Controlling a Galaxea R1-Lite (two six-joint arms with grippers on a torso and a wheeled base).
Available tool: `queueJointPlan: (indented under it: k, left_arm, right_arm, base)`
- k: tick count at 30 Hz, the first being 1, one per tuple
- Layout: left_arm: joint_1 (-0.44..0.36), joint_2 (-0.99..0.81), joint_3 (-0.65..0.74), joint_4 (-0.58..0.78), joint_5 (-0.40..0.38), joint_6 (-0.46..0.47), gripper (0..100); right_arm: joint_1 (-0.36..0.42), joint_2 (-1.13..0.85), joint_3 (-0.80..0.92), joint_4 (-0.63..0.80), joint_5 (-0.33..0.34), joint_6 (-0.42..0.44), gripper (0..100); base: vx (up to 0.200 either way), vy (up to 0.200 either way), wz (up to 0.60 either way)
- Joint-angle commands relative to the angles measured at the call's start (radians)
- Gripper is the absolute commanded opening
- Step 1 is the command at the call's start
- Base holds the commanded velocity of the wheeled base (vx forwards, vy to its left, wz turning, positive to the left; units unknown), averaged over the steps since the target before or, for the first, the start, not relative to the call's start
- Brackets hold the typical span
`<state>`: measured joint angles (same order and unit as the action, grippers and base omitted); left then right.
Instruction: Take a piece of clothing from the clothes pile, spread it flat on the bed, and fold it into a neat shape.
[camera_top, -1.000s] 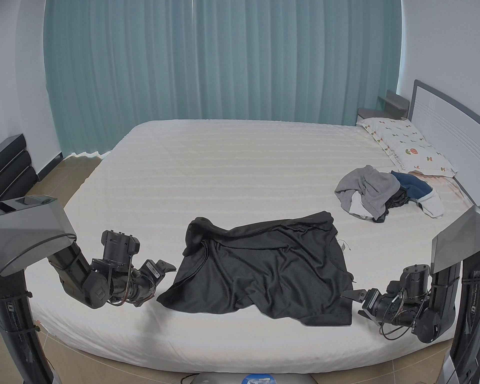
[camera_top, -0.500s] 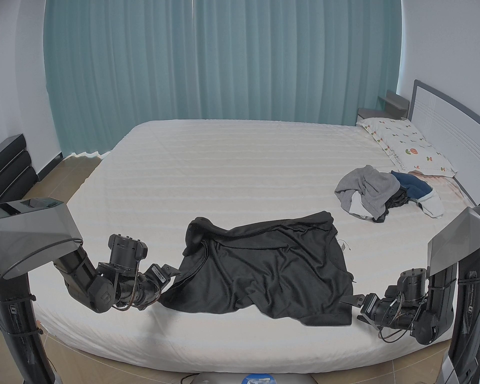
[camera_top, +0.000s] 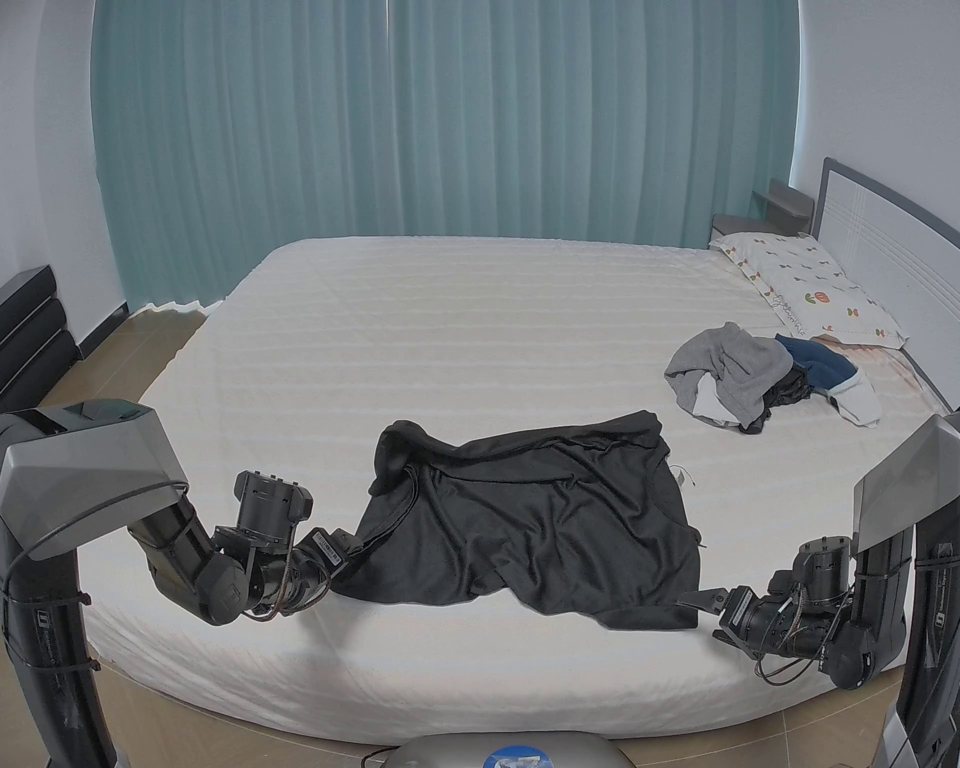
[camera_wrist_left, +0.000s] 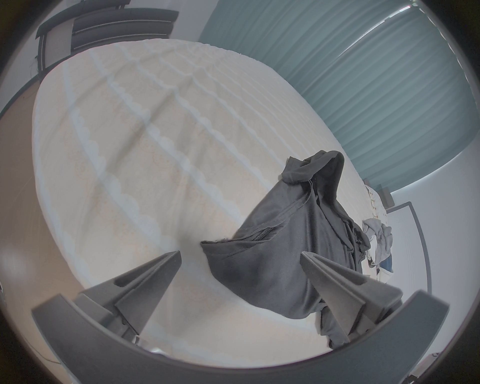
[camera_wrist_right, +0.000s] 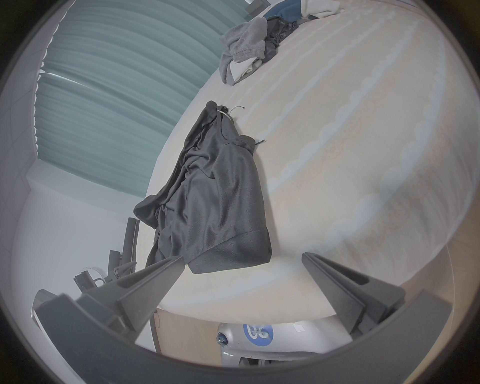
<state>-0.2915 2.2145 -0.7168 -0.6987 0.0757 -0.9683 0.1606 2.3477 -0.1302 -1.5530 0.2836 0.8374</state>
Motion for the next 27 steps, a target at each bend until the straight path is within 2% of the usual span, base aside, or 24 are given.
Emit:
queueJointPlan:
  k: [1, 5, 13, 14, 22, 23, 27]
  left_arm:
    - [-0.012, 0.074, -0.069, 0.004, 0.033, 0.014, 100]
    - [-0.014, 0.106, -0.090, 0.001, 0.042, 0.080, 100]
    - [-0.023, 0.128, -0.104, 0.001, 0.059, 0.108, 100]
    - [-0.023, 0.128, -0.104, 0.001, 0.059, 0.112, 0]
    - [-0.023, 0.117, -0.084, -0.001, 0.059, 0.111, 0]
    - [-0.012, 0.113, -0.069, -0.001, 0.052, 0.103, 0]
    - [0.028, 0.088, -0.047, 0.001, 0.044, 0.099, 0]
  right_arm:
    - [0.000, 0.002, -0.008, -0.009, 0.000, 0.000, 100]
    - [0.008, 0.005, -0.019, -0.009, -0.003, 0.000, 100]
    - [0.022, 0.010, -0.032, -0.009, -0.006, 0.002, 100]
    - [0.022, 0.012, -0.034, -0.009, -0.006, 0.002, 100]
    - [-0.003, 0.032, -0.091, -0.009, -0.032, 0.000, 100]
    - [-0.030, 0.035, -0.114, -0.009, -0.058, -0.003, 100]
    - [-0.055, 0.056, -0.141, -0.009, -0.061, -0.017, 100]
  base:
    - [0.000, 0.000, 0.00]
    - [0.000, 0.000, 0.00]
    - [0.000, 0.000, 0.00]
    - [0.000, 0.000, 0.00]
    - [0.000, 0.000, 0.00]
    - [0.000, 0.000, 0.00]
    - [0.000, 0.000, 0.00]
